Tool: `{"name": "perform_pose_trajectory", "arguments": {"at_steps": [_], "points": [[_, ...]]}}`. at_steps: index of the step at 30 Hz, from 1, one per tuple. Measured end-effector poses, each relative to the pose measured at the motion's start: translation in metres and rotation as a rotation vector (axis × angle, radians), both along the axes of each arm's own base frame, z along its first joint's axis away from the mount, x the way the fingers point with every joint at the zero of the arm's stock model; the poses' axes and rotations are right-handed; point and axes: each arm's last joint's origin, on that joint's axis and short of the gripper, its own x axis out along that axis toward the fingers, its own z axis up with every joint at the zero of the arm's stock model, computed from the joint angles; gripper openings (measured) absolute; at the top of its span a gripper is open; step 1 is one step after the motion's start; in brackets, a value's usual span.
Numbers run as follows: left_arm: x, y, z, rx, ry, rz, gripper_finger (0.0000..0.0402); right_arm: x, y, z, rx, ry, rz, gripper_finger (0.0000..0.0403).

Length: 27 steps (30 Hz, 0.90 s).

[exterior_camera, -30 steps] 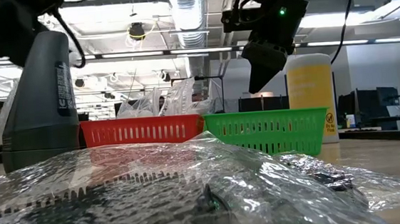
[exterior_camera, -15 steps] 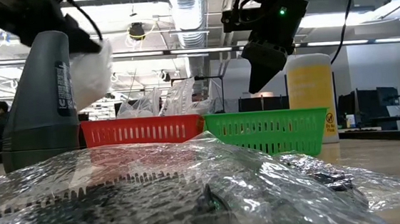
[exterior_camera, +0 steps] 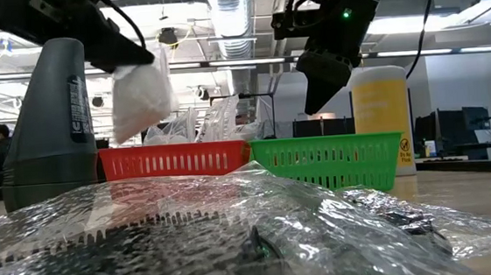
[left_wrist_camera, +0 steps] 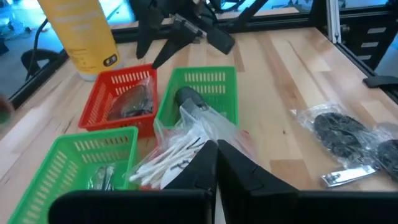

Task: Pick & Place Travel size toiletries
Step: Put the white cotton pack into the left red basket

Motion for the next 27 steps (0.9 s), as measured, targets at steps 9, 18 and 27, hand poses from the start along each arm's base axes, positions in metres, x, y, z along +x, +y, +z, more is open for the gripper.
{"name": "perform_pose_trajectory", "arguments": {"at_steps": [9, 18, 27], "points": [[0.014, 0.001, -0.015, 0.027, 0.032, -0.002, 0.0000, 0.000, 0.000, 0.000, 0.000, 0.000, 0.000, 0.0108], [0.024, -0.002, -0.028, 0.033, 0.044, -0.008, 0.0000, 0.000, 0.000, 0.000, 0.000, 0.000, 0.000, 0.0108], [0.028, -0.001, -0.028, 0.029, 0.023, -0.027, 0.0000, 0.000, 0.000, 0.000, 0.000, 0.000, 0.000, 0.0108]]}}
